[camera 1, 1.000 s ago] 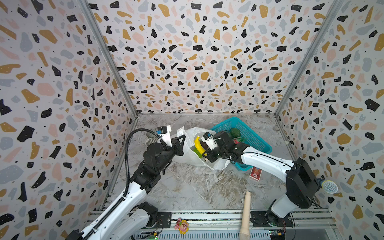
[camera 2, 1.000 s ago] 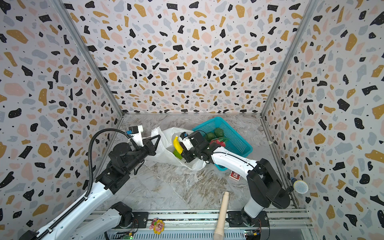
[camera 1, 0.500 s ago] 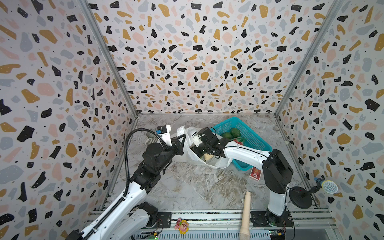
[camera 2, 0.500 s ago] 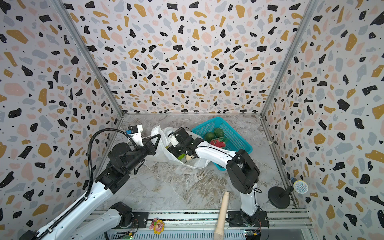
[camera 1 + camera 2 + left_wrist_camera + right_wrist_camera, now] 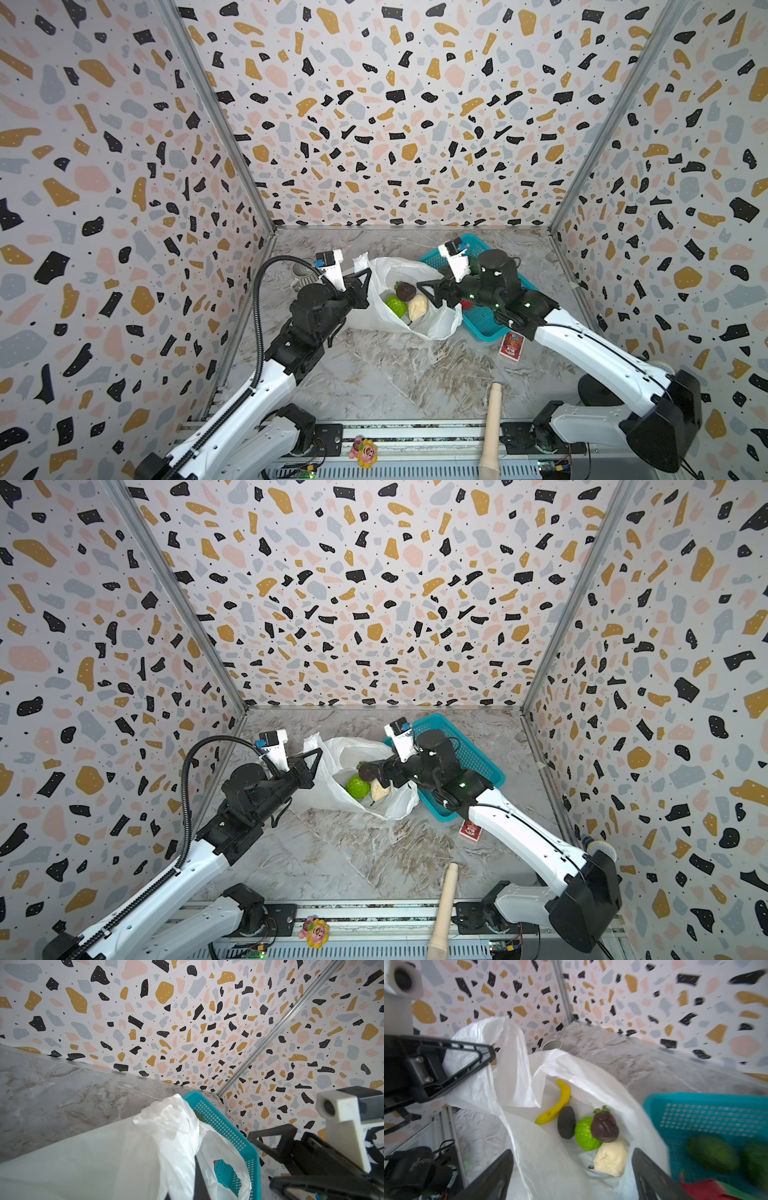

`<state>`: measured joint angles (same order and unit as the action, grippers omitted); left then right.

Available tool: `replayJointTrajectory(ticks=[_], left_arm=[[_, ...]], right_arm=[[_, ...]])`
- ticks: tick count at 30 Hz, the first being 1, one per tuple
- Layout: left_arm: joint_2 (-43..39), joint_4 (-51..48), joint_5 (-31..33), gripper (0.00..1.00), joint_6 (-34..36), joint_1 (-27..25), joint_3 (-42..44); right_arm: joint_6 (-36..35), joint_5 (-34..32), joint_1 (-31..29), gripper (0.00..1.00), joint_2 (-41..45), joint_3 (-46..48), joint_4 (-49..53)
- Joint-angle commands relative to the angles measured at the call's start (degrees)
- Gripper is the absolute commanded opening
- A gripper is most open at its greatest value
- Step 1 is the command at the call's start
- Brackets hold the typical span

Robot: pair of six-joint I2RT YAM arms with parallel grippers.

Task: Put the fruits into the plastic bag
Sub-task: 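Withdraw the right gripper from the bag back over the basket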

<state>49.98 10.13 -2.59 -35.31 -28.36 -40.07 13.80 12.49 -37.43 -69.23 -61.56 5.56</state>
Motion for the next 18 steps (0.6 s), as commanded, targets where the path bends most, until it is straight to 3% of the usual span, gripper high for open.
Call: replayJointTrajectory(ticks=[1, 6, 9, 13, 18], left_arm=[[0.01, 2.62, 0.30, 0.00, 0.15, -0.31, -0.09], [-0.31, 2.79, 0.04, 0.00, -0.11, -0.29, 0.21], [-0.65, 2.82, 0.04, 0.00, -0.09, -0.29, 0.52], [-0.98, 3.09, -0.05, 0.00, -0.09, -0.29, 0.92], [-1.46, 2.45, 0.83, 0.00, 0.21, -0.29, 1.36]], right_arm=[[5.11, -5.63, 5.38, 1.00, 3.20, 1.91, -0.53], [12.08, -11.83, 12.70, 0.99, -0.74, 1.44, 5.52], [18.44, -14.32, 16.41, 0.99, -7.57, -1.00, 11.98], [22.98, -12.85, 18.75, 0.99, -17.08, -3.84, 14.60], [24.84, -11.82, 18.71, 0.99, -23.14, -4.30, 12.23]])
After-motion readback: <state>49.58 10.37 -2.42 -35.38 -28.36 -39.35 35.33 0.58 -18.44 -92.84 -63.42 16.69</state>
